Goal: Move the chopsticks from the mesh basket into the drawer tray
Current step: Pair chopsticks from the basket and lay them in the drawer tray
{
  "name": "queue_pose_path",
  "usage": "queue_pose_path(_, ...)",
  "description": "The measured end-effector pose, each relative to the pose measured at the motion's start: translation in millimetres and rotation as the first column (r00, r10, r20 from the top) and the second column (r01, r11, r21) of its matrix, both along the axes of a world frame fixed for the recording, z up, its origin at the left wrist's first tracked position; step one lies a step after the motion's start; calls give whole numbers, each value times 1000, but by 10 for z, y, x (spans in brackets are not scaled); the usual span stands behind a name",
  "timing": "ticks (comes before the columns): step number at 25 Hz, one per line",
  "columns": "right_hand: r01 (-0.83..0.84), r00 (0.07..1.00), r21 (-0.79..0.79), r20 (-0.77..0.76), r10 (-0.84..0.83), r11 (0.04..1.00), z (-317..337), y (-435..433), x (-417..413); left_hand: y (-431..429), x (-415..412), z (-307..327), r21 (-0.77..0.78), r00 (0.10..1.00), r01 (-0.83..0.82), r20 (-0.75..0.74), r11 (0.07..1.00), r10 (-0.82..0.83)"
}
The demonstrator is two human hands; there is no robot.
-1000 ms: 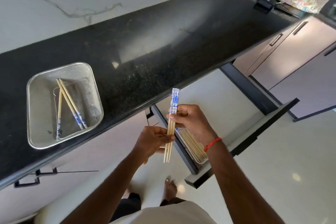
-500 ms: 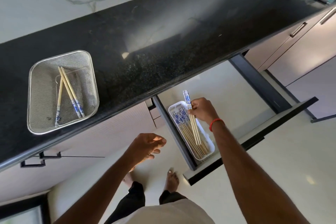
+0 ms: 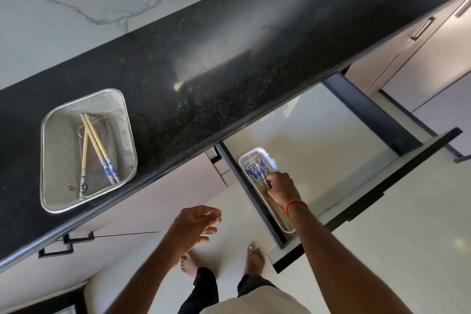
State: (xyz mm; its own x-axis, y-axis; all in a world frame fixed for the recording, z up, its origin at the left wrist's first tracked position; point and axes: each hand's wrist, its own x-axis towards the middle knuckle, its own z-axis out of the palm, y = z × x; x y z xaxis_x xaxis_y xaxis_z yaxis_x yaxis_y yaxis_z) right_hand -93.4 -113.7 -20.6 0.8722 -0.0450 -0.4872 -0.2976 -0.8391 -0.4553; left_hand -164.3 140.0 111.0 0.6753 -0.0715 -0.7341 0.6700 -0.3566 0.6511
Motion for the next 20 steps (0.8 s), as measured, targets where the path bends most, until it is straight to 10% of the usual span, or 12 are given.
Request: queue_pose_path(20, -143, 987, -169, 50, 153, 975, -2, 2, -288, 124, -37, -76, 21, 999, 19, -29, 1000, -18)
